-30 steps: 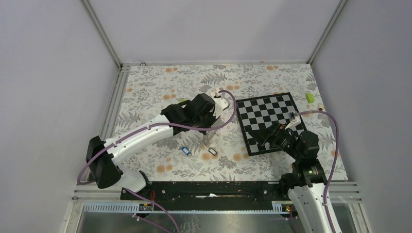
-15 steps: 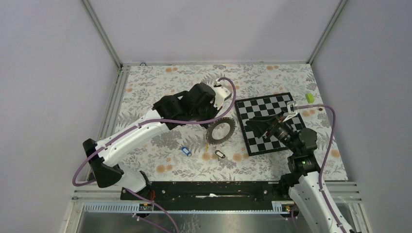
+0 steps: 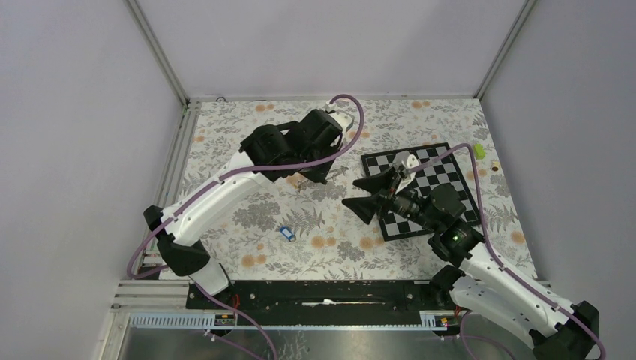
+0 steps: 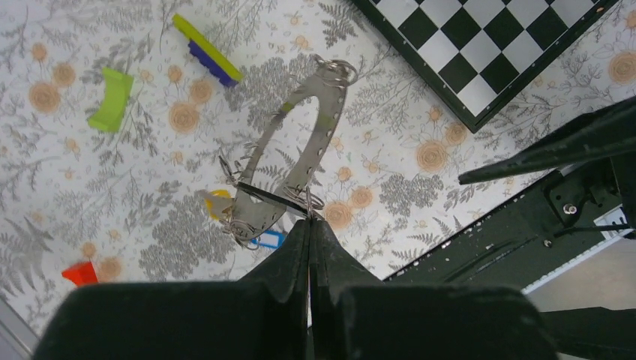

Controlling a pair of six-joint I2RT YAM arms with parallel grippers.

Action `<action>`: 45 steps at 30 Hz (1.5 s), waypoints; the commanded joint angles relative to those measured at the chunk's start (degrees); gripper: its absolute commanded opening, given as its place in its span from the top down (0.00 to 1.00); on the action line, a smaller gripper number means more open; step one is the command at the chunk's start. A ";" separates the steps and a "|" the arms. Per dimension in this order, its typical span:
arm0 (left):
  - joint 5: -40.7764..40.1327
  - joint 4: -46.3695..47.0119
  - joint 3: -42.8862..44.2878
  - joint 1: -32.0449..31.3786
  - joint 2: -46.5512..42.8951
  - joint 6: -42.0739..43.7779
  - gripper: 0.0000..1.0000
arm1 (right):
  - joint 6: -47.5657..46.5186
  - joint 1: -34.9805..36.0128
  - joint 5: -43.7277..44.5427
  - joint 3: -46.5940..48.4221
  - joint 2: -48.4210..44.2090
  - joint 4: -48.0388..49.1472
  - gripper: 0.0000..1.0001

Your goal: Remove the keys from the keyring

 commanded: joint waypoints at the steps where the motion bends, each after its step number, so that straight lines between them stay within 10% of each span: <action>1: 1.29 -4.93 4.30 0.05 -0.62 -7.41 1.00 | -10.07 3.93 3.13 0.23 -2.76 4.18 0.27; 45: 14.61 -2.61 5.51 0.05 -1.93 -15.18 1.00 | -31.01 13.73 12.80 3.77 8.39 3.39 0.77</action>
